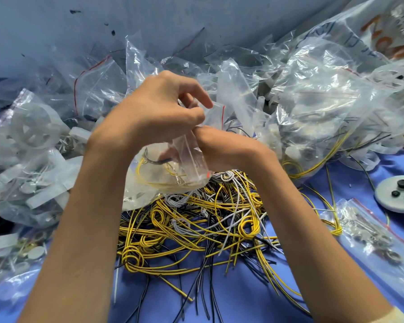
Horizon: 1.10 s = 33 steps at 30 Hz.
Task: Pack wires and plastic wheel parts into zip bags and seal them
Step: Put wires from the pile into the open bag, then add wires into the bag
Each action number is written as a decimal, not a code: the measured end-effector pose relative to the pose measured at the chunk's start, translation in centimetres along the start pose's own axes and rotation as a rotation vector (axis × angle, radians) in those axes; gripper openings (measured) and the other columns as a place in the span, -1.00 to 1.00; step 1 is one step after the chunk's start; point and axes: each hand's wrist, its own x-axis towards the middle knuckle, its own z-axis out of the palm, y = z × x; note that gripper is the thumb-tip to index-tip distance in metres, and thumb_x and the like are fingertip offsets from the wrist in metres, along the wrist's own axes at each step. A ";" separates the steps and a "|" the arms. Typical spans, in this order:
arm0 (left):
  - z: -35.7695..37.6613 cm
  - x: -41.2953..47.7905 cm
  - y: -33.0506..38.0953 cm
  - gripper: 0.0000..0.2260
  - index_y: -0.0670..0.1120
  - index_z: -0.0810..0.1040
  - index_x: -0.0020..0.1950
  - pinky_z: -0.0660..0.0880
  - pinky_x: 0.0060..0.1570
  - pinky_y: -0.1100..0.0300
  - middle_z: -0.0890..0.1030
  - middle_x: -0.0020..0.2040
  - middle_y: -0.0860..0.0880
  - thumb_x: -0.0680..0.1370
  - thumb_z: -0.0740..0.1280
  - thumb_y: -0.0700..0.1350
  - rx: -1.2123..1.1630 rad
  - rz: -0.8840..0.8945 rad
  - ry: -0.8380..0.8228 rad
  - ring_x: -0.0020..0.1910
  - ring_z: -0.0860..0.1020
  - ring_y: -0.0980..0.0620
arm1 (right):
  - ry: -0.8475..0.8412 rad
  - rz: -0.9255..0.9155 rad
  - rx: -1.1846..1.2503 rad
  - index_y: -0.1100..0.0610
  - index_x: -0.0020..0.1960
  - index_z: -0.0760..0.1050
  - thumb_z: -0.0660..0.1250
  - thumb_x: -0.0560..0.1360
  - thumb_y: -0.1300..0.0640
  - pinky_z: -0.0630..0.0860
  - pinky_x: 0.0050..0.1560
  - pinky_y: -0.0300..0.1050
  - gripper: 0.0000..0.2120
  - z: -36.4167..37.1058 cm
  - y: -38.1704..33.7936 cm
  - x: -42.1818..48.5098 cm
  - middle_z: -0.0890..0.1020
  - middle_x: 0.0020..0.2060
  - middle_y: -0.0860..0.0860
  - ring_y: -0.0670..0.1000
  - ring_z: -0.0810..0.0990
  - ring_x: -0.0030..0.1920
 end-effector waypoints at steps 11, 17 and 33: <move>0.0 -0.2 -0.2 -0.76 0.08 0.66 -0.07 0.41 -0.27 0.27 0.66 -0.20 0.04 0.44 0.28 -0.21 -0.017 0.001 -0.019 -0.29 0.52 0.10 | -0.147 0.189 -0.019 0.21 0.16 0.52 0.27 0.57 0.06 0.43 0.20 -0.03 -0.73 0.9 -0.4 0.3 0.58 0.12 0.11 0.09 0.52 0.11; -0.4 0.0 -0.7 -0.78 0.08 0.65 -0.05 0.42 -0.35 0.38 0.64 -0.23 0.08 0.44 0.30 -0.20 0.003 -0.014 0.004 -0.34 0.50 0.16 | -0.130 0.168 -0.159 0.11 -0.24 0.56 0.25 0.51 0.24 0.29 -0.46 -0.37 -0.81 -1.7 -0.1 -1.6 0.48 -0.53 -0.13 -0.14 0.37 -0.48; -0.3 0.4 -2.0 -0.69 0.08 0.64 0.00 0.32 -0.48 0.49 0.60 -0.24 0.13 0.34 0.37 -0.24 0.211 -0.119 0.044 -0.45 0.47 0.29 | -0.194 0.538 -0.197 0.01 -0.10 0.66 0.50 0.31 -0.14 0.44 -0.23 -0.21 -0.72 -4.4 2.4 -4.5 0.68 -0.26 -0.09 -0.13 0.62 -0.21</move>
